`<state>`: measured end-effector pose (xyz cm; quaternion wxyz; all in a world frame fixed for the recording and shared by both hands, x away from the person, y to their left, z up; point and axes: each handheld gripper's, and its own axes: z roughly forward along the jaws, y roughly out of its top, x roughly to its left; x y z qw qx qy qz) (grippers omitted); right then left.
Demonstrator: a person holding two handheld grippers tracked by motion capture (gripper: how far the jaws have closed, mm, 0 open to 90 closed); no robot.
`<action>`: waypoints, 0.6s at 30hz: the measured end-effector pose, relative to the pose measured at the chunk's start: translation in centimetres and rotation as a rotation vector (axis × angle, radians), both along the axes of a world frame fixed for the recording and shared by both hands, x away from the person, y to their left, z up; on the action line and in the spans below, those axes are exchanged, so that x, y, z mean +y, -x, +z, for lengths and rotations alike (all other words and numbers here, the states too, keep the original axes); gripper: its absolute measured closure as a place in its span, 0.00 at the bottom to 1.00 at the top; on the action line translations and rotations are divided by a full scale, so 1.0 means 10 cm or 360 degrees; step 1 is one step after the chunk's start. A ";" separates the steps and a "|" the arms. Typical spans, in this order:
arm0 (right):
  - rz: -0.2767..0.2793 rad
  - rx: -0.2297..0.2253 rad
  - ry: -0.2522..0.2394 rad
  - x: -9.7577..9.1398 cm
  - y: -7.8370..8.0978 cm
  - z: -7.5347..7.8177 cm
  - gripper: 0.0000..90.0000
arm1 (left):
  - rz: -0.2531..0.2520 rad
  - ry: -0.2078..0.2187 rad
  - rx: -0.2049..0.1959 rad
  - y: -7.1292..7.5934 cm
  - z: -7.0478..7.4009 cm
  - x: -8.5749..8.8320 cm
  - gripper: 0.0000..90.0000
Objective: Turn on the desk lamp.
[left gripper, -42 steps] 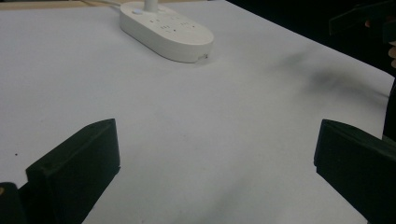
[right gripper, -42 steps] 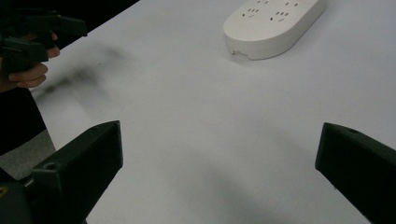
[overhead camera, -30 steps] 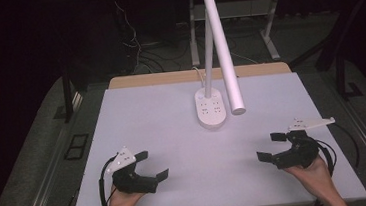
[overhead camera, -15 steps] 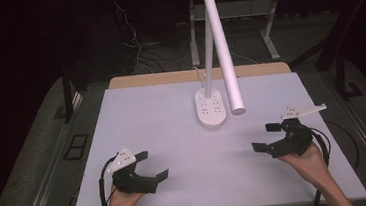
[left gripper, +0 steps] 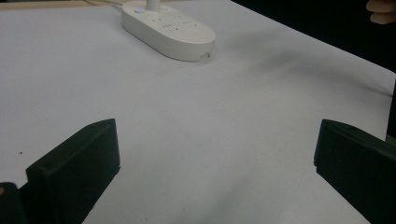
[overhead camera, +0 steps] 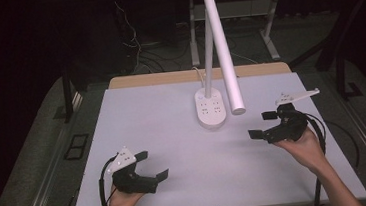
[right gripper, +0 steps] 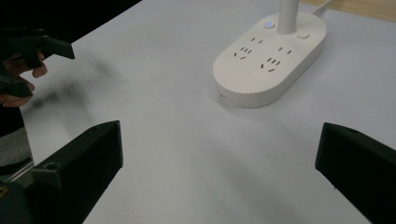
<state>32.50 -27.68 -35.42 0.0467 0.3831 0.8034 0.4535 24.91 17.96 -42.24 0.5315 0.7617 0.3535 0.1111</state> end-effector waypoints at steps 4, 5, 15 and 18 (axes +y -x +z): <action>0.0000 0.0007 0.0013 0.04 -0.07 0.03 0.01 | -0.0002 -0.0002 0.0000 0.00 0.00 0.00 0.00; 0.0004 0.0004 0.0014 0.05 -0.09 0.04 0.01 | -0.0003 -0.0002 0.0001 0.00 0.00 0.00 0.00; 0.0011 -0.0005 0.0040 0.14 -0.25 0.12 0.01 | -0.0013 -0.0011 -0.0002 0.00 0.00 -0.01 0.00; 0.0005 -0.0004 0.0044 0.17 -0.33 0.12 0.01 | -0.0015 -0.0008 0.0002 0.00 0.00 0.00 0.00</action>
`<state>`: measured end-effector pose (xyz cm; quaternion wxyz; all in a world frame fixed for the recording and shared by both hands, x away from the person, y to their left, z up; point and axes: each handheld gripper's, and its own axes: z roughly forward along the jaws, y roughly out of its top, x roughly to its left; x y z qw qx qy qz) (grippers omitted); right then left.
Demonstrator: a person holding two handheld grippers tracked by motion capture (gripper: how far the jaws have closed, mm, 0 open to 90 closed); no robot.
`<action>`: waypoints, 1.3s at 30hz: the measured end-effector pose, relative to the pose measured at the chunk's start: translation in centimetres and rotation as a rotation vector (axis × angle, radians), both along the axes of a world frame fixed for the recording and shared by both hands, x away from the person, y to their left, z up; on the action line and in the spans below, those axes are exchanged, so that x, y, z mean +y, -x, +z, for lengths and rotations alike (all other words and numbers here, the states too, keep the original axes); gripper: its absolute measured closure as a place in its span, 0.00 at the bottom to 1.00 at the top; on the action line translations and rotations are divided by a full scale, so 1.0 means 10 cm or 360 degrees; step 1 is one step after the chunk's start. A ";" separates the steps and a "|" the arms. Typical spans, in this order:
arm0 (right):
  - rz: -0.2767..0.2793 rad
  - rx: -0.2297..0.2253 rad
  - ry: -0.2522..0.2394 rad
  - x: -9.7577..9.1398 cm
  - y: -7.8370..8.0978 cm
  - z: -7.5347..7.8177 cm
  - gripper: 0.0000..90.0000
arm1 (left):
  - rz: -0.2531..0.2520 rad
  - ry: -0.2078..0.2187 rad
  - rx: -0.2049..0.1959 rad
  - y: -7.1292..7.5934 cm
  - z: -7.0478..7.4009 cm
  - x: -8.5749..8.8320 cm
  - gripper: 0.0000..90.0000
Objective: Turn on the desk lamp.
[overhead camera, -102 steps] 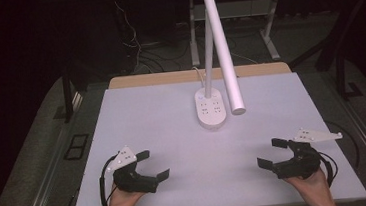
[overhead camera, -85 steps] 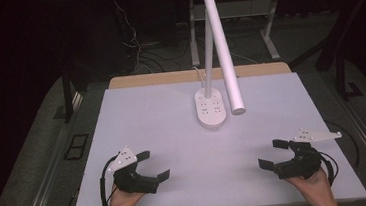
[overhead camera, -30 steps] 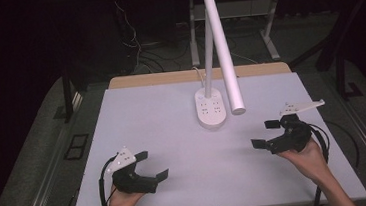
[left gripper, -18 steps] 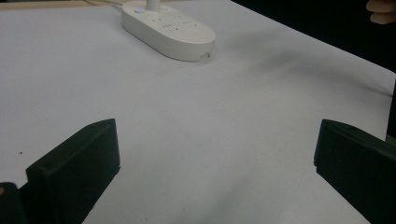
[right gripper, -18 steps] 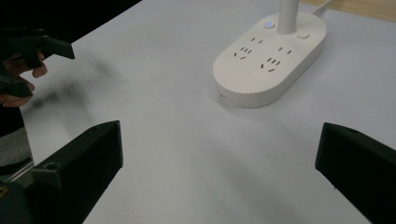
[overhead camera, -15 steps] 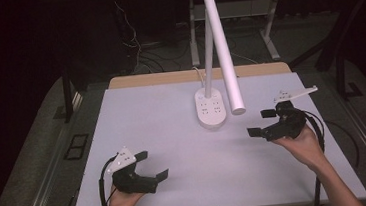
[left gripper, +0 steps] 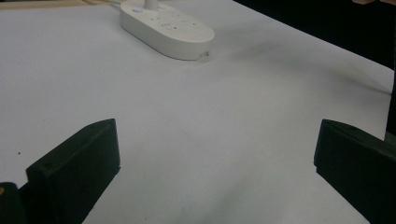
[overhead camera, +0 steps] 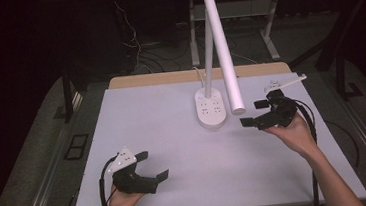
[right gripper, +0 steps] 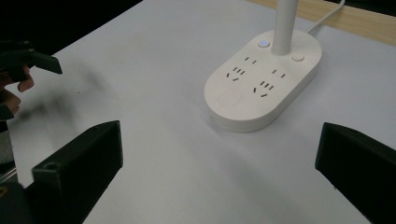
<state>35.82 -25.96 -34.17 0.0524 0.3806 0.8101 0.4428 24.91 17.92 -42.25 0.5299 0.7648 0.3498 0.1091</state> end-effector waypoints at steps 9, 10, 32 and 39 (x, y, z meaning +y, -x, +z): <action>0.0001 0.0021 0.0013 0.06 -0.16 0.01 0.01 | -0.0005 -0.0002 0.0008 0.00 0.00 0.00 0.00; 0.0001 0.0021 0.0009 0.07 -0.18 0.01 0.00 | -0.0006 0.0000 0.0007 0.00 0.00 0.00 0.00; -0.0057 0.0045 0.0046 0.23 -0.55 -0.01 0.01 | -0.0002 0.0006 0.0009 -0.01 0.00 0.01 0.00; -0.0069 0.0065 0.0025 0.28 -0.67 -0.03 0.01 | -0.0005 0.0008 0.0007 -0.01 0.00 0.01 0.00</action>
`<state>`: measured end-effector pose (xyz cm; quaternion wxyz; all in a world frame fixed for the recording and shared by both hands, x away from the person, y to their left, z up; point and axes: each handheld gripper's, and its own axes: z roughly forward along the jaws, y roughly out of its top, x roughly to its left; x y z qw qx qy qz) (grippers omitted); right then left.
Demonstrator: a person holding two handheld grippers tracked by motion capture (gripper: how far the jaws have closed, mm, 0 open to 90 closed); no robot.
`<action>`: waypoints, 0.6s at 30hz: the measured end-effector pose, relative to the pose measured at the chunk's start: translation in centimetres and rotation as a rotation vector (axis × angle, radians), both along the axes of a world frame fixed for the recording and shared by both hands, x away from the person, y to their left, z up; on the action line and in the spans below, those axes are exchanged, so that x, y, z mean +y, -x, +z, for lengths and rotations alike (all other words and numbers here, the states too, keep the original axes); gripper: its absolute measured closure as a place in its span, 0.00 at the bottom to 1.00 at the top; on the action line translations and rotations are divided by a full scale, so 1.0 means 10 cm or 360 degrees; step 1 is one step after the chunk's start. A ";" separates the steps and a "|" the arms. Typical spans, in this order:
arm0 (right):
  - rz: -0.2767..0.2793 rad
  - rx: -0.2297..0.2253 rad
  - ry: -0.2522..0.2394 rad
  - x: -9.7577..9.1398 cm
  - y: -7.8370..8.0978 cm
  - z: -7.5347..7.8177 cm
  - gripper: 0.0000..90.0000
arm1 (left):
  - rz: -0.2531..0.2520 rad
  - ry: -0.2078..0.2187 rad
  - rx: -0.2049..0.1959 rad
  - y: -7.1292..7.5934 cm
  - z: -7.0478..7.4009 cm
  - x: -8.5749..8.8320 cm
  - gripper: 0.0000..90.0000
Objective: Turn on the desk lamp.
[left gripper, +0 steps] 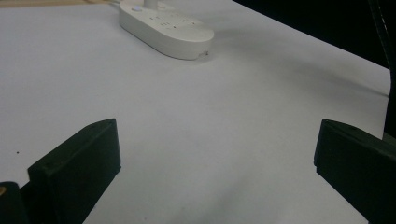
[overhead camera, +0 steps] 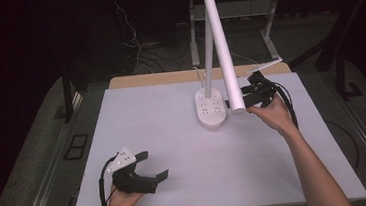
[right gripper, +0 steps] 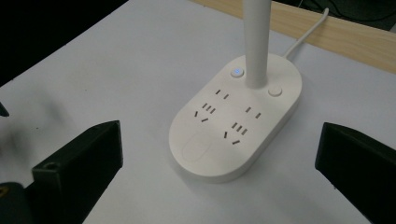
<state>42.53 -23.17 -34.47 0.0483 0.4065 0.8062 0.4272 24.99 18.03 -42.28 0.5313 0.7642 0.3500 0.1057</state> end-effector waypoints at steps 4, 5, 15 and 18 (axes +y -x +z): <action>-0.0007 0.0002 -0.0036 0.02 -0.06 -0.01 0.01 | -0.0001 0.0009 0.0002 0.00 0.00 0.01 0.00; -0.0011 0.0006 -0.0039 0.03 -0.08 -0.01 0.01 | -0.0002 0.0011 0.0003 0.00 0.00 0.01 0.00; -0.0048 0.0024 -0.0036 0.07 -0.26 -0.02 0.01 | -0.0002 0.0014 0.0001 0.00 0.01 0.01 0.00; -0.0058 0.0027 -0.0043 0.07 -0.32 -0.04 0.01 | -0.0002 0.0015 0.0001 0.00 0.01 0.01 0.00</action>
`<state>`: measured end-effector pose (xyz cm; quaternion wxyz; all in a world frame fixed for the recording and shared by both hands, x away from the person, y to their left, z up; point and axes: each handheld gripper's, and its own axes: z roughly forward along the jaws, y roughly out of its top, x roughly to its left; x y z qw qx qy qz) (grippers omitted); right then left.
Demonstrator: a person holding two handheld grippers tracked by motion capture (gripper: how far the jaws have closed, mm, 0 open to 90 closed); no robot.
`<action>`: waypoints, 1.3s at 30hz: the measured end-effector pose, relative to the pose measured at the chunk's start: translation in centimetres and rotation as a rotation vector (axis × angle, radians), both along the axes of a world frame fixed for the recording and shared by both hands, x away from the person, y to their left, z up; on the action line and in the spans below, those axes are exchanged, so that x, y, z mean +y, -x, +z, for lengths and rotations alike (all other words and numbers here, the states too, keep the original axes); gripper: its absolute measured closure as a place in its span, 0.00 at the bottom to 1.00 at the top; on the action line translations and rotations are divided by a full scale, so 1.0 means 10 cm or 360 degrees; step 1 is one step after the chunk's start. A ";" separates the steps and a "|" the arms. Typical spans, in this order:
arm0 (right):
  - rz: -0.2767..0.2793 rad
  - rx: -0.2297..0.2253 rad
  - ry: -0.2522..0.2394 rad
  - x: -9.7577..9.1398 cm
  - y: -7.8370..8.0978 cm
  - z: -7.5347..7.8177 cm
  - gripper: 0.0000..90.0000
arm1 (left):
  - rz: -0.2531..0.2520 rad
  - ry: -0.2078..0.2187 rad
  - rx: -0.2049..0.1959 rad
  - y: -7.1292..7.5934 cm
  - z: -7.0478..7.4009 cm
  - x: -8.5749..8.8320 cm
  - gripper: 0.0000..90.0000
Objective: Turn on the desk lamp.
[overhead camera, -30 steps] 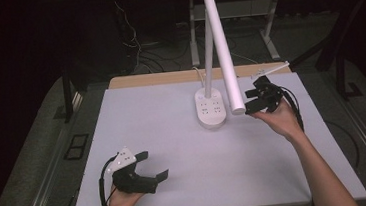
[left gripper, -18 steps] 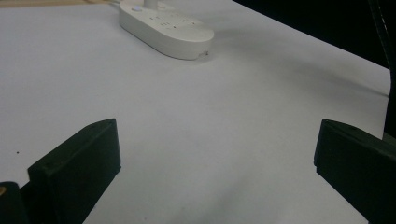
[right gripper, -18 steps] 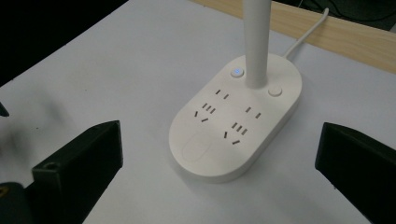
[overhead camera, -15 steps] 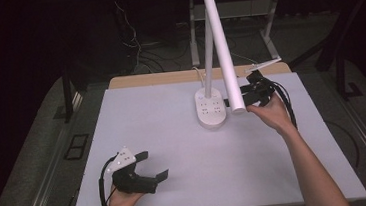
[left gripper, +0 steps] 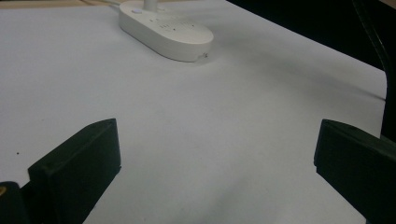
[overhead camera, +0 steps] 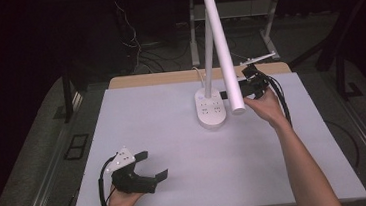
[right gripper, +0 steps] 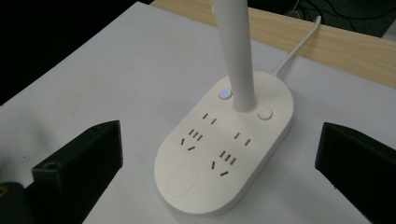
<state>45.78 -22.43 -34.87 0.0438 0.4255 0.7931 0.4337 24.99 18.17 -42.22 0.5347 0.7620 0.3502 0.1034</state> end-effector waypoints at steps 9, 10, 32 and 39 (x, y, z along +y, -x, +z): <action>-0.0046 0.0024 -0.0038 0.02 -0.18 -0.10 0.01 | 0.0002 0.0007 -0.0003 0.00 0.00 0.01 0.00; -0.0054 0.0020 -0.0037 0.02 -0.19 -0.12 0.01 | 0.0002 0.0007 -0.0003 0.00 0.00 0.01 0.00; -0.0128 0.0016 -0.0047 0.04 -0.43 -0.43 0.25 | -0.0006 0.0002 -0.0006 0.00 0.01 0.01 0.00; -0.0140 0.0019 -0.0017 0.10 -0.48 -0.50 0.45 | -0.0017 -0.0008 -0.0006 -0.01 0.00 0.01 0.00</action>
